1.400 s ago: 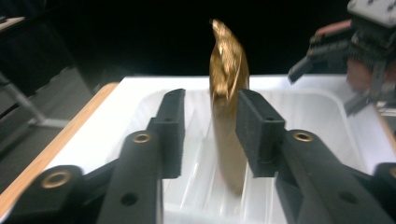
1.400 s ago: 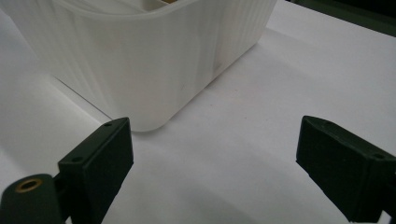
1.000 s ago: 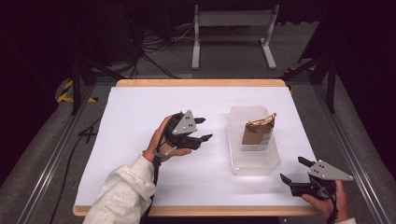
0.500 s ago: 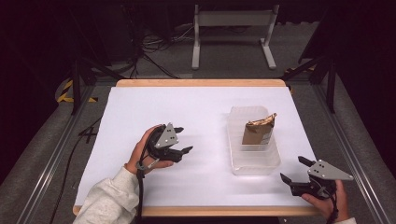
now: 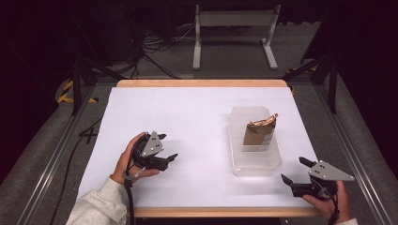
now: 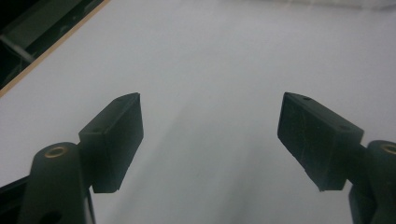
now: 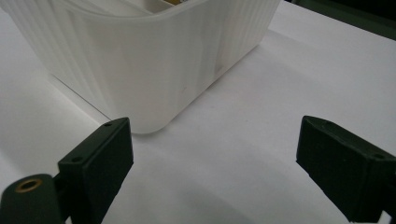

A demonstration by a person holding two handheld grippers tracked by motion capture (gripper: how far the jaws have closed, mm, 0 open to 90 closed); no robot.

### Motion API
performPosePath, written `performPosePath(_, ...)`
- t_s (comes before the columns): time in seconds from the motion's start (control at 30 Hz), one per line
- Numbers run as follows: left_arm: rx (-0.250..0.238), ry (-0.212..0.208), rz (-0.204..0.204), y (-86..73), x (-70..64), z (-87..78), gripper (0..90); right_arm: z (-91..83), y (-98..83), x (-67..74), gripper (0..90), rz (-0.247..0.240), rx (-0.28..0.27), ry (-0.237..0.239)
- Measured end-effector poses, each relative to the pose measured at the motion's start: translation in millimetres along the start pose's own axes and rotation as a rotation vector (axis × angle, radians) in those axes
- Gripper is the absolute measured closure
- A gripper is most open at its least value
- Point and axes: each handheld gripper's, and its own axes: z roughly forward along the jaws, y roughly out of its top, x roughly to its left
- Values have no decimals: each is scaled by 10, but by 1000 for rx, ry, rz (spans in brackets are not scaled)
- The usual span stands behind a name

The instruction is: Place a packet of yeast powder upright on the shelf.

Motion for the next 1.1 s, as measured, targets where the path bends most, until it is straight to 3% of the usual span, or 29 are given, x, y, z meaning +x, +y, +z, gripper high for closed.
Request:
performPosePath(0.33,40,54,-48,-271,43,-141,177,23,20,4,115,-8,3,-2)
performPosePath(0.53,25,52,-70,-417,55,-244,148,26,27,5,115,-12,1,0)
performPosePath(0.9,30,104,-126,-781,56,-400,122,44,36,3,114,-13,5,5)
performPosePath(1.1,1,167,-200,-991,50,-601,117,76,45,12,114,-21,8,15)
